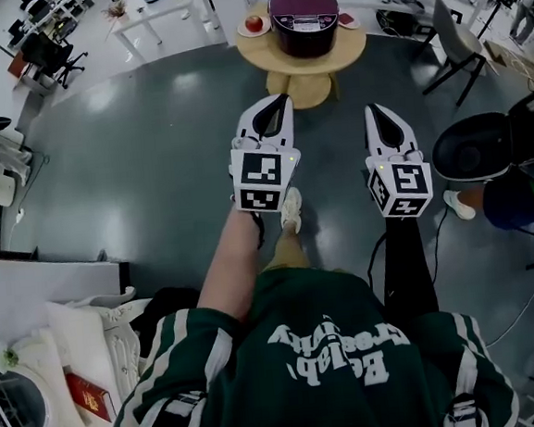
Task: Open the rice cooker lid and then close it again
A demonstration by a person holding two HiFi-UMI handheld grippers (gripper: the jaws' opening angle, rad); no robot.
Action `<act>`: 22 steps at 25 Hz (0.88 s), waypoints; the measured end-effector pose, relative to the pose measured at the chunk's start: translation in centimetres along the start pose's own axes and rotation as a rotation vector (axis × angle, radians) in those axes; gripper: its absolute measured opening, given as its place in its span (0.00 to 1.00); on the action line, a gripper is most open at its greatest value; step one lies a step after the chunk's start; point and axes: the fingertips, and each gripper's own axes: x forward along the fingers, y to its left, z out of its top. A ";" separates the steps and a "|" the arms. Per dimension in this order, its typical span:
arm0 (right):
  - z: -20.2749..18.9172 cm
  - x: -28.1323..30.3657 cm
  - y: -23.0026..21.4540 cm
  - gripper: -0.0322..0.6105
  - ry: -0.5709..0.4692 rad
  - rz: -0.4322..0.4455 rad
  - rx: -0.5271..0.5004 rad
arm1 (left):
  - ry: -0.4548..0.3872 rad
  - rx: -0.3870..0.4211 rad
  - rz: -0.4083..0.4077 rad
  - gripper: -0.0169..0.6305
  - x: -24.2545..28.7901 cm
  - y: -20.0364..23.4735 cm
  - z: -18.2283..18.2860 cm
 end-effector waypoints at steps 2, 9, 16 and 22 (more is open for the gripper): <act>-0.5 2.2 -0.6 0.06 -0.003 -0.007 -0.004 | -0.008 0.002 -0.008 0.02 2.2 1.0 -0.6; -0.5 9.7 -3.1 0.06 0.007 -0.050 -0.020 | -0.023 -0.005 -0.046 0.02 10.1 5.1 -0.8; -0.5 15.2 -5.1 0.06 0.034 -0.081 -0.024 | -0.035 -0.019 -0.089 0.02 16.5 7.7 -0.4; -1.4 15.7 -5.6 0.06 0.039 -0.089 -0.001 | -0.038 -0.008 -0.101 0.02 18.1 7.4 -0.7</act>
